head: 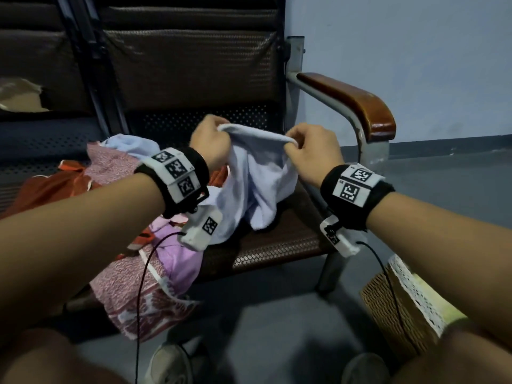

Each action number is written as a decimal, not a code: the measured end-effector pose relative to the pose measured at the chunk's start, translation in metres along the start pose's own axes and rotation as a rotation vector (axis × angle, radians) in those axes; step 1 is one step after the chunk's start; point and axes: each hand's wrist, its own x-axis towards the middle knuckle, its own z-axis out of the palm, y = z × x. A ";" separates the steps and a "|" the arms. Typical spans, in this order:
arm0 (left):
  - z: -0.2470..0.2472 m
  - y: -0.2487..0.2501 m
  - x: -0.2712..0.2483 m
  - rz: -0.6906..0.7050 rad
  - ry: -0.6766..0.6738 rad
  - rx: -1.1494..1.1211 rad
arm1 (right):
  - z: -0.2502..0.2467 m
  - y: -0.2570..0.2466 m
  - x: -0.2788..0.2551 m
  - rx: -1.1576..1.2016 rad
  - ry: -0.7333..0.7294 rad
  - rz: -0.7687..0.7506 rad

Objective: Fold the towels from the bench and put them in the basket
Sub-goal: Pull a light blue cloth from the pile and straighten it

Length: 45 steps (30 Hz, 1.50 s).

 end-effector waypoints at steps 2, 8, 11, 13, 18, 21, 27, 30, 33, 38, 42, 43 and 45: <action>-0.005 0.003 0.007 -0.058 0.061 -0.256 | -0.002 0.009 0.002 -0.052 0.001 0.068; -0.012 0.018 0.018 -0.081 0.075 -0.592 | 0.001 0.013 -0.006 0.147 -0.158 0.050; -0.013 0.020 0.021 -0.129 0.071 -0.650 | 0.001 -0.003 -0.015 0.193 -0.174 -0.217; -0.014 0.017 0.022 -0.112 0.064 -0.602 | 0.005 -0.010 -0.019 0.101 -0.289 -0.360; -0.014 0.017 0.016 -0.040 0.050 -0.456 | 0.026 -0.008 -0.023 -0.091 -0.578 -0.190; -0.016 0.019 0.010 -0.027 -0.006 -0.454 | 0.036 -0.011 -0.022 -0.031 -0.464 -0.113; -0.010 0.035 -0.003 -0.086 -0.077 -0.680 | 0.055 -0.034 -0.023 0.029 -0.486 -0.013; -0.012 0.038 -0.004 -0.074 -0.100 -0.741 | 0.066 -0.029 -0.018 0.076 -0.504 0.035; -0.023 0.031 0.007 -0.035 -0.015 -0.683 | 0.068 -0.015 -0.014 0.239 -0.508 0.129; -0.045 -0.008 0.027 -0.047 0.163 -0.405 | 0.052 -0.005 0.005 0.674 -0.212 0.420; -0.047 -0.026 0.025 -0.057 0.179 -0.292 | 0.034 -0.004 0.009 0.496 -0.161 0.150; -0.050 -0.026 0.026 -0.068 0.189 -0.304 | 0.031 -0.001 0.007 0.353 -0.220 0.030; -0.055 -0.024 0.030 -0.100 0.196 -0.384 | 0.026 0.003 0.002 0.057 -0.342 -0.160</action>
